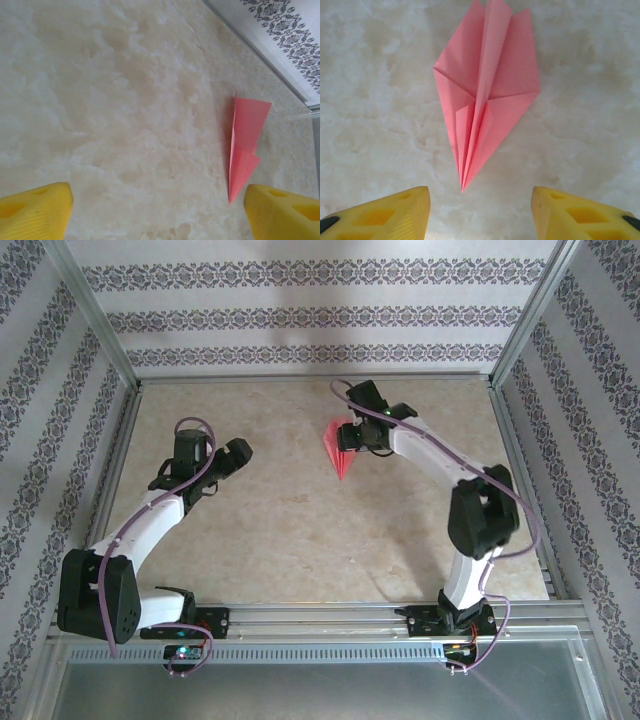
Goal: Fold a paper plane with a square sheet of paper (fold left side to right side)
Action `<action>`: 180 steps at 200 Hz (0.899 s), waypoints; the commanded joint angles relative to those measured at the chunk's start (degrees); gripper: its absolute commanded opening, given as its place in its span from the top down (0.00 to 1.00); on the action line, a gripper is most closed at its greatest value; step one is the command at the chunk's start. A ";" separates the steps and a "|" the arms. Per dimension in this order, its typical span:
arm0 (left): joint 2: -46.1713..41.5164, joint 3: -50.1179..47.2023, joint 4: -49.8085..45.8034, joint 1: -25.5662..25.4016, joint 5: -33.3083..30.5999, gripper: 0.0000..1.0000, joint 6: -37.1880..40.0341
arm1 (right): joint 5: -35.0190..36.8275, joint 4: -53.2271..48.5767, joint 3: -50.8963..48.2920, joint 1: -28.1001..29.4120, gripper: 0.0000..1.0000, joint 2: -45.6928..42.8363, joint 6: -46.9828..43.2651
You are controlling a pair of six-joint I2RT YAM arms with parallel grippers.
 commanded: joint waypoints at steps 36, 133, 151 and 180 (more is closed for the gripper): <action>-5.36 1.10 -2.21 2.40 -7.82 0.00 4.54 | 6.47 14.61 -17.63 -3.00 0.37 -19.38 -9.39; -16.93 -3.01 1.11 5.88 -21.31 0.00 13.89 | 9.12 35.24 -50.21 -17.65 0.02 -51.73 -15.38; -18.96 -3.59 1.02 6.30 -23.97 0.00 14.92 | 8.37 38.19 -53.77 -20.65 0.02 -54.72 -14.39; -21.12 -3.10 -0.29 6.94 -24.94 0.00 17.45 | 8.77 41.93 -57.62 -23.23 0.02 -56.97 -13.73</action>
